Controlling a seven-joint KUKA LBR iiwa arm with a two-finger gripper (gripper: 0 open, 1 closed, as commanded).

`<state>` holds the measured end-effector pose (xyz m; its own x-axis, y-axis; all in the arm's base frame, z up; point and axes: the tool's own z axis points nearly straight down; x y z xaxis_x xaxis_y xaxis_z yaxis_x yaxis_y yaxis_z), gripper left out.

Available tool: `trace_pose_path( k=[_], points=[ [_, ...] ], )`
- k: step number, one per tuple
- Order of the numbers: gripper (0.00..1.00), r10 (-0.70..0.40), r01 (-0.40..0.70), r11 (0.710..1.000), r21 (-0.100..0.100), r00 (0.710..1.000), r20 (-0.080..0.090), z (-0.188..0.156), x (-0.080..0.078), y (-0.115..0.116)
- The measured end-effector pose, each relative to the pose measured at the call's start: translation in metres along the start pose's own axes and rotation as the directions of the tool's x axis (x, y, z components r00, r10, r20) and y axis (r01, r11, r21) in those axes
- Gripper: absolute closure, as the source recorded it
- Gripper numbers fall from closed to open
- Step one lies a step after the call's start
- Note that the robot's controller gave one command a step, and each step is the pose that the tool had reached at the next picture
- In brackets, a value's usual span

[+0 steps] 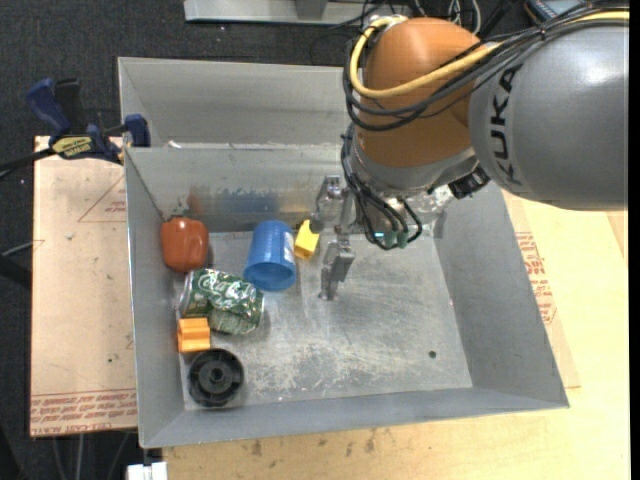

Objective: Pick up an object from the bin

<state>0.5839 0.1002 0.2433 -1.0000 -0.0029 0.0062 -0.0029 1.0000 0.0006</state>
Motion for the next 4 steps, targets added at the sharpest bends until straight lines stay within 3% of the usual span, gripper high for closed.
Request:
trace_pose_path(
  k=[1,2,3,4],
  points=[
    [0.0,0.002,-0.002,1.0,-0.001,1.0,0.007,-0.004,-0.001,-0.001],
    [0.0,0.023,-0.023,1.0,-0.002,1.0,0.014,0.052,-0.007,0.022],
    [0.0,0.198,-0.198,0.98,-0.001,0.98,0.005,0.083,0.0,0.064],
    [0.0,0.093,-0.093,0.996,-0.002,0.996,0.009,0.104,0.012,0.081]
  ],
)
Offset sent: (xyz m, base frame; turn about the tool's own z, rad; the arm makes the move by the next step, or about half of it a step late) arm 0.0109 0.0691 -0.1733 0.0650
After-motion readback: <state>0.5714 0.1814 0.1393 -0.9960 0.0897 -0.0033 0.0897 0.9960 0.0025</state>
